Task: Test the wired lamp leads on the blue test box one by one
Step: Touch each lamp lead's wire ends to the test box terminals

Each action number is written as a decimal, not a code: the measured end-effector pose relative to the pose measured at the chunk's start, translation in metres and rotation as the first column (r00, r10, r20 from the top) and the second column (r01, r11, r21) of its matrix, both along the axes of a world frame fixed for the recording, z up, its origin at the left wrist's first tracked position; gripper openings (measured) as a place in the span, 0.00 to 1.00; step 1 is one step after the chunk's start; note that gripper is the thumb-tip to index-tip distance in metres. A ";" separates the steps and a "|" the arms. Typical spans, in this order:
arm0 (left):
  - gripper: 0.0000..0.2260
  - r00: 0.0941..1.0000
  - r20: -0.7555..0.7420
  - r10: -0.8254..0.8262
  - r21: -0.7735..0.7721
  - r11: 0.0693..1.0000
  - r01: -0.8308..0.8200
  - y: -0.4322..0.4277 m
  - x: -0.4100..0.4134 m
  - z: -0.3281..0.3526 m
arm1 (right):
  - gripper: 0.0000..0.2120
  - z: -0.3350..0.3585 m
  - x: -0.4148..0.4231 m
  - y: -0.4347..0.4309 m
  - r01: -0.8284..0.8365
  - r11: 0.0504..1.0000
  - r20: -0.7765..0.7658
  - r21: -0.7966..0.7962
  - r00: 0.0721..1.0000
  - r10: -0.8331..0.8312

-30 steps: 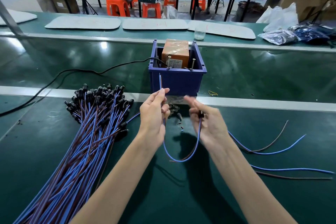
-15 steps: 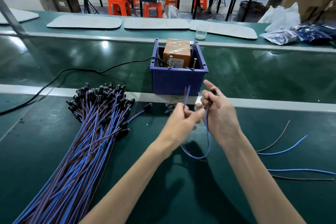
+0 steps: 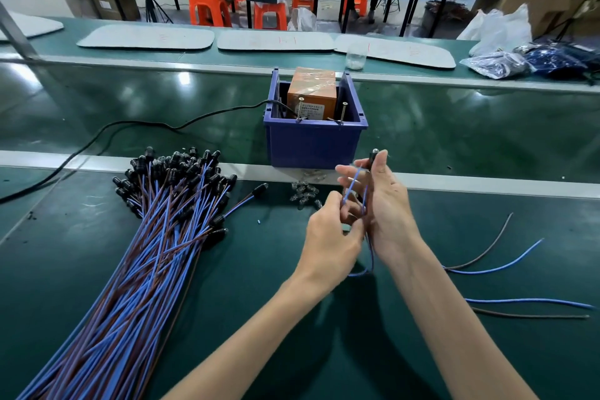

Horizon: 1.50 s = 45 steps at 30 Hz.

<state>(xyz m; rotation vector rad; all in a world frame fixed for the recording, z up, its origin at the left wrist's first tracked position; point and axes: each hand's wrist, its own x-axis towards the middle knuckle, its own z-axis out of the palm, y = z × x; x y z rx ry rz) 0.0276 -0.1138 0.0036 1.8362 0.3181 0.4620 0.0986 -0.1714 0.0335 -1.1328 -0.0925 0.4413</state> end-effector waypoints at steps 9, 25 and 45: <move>0.16 0.996 0.075 0.057 -0.158 0.986 -0.045 0.013 0.000 0.011 | 0.11 0.003 0.005 -0.004 -0.034 0.989 -0.068 0.144 0.997 0.045; 0.14 0.979 0.111 0.170 -0.218 0.965 -0.143 0.026 0.007 0.013 | 0.04 -0.006 -0.023 0.012 -0.110 0.988 -0.036 0.105 0.993 0.115; 0.16 0.897 0.000 0.441 -0.563 0.742 -0.365 0.057 0.042 0.023 | 0.14 -0.006 0.026 0.022 0.323 0.946 -0.134 0.040 0.940 -0.315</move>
